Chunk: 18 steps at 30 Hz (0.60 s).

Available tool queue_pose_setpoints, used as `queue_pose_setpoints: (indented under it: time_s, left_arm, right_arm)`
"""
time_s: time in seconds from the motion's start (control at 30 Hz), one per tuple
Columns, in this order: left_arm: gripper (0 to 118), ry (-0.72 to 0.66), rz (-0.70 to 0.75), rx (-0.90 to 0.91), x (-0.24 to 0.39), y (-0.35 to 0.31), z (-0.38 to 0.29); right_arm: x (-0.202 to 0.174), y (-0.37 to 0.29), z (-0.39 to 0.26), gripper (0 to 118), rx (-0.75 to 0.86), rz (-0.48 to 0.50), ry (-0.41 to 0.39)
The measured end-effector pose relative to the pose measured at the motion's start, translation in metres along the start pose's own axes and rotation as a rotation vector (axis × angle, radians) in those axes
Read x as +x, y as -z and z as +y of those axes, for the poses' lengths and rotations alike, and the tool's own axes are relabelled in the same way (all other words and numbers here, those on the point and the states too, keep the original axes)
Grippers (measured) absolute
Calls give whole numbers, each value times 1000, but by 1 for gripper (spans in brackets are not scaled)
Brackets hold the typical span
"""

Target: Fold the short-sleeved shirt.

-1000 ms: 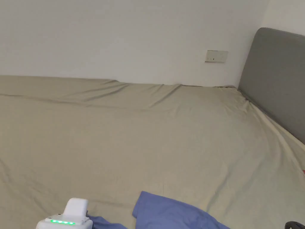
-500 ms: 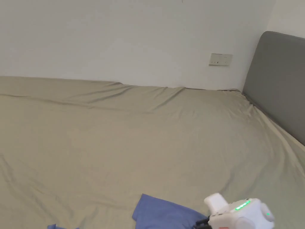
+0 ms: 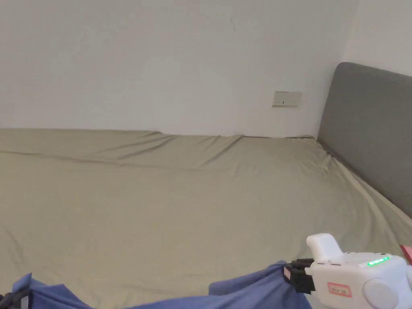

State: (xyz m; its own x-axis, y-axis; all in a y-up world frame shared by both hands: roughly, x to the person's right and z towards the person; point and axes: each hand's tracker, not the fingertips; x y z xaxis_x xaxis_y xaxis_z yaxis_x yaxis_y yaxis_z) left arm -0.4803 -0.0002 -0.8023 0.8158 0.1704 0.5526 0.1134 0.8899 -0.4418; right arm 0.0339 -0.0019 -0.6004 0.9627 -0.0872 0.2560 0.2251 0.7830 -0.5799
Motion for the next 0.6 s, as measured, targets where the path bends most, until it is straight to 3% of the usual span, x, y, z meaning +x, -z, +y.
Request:
queue_pose_setpoints:
  time_s: [0.2,0.3,0.4,0.53,0.6]
  left_arm:
    - [3,33,14,148,-16,-47,98]
    - [3,60,-30,213,-10,-71,159]
    - [3,139,-21,287,7,-94,220]
    - [3,32,-75,296,12,-113,289]
    - [3,52,-61,301,17,-119,315]
  right_arm:
    - [14,-156,91,9,242,-24,50]
    - [-4,-220,132,9,318,-23,28]
    - [-23,-268,172,9,400,-64,-4]
    - [-37,-308,217,9,464,-93,4]
    - [-44,-323,237,9,489,-107,1]
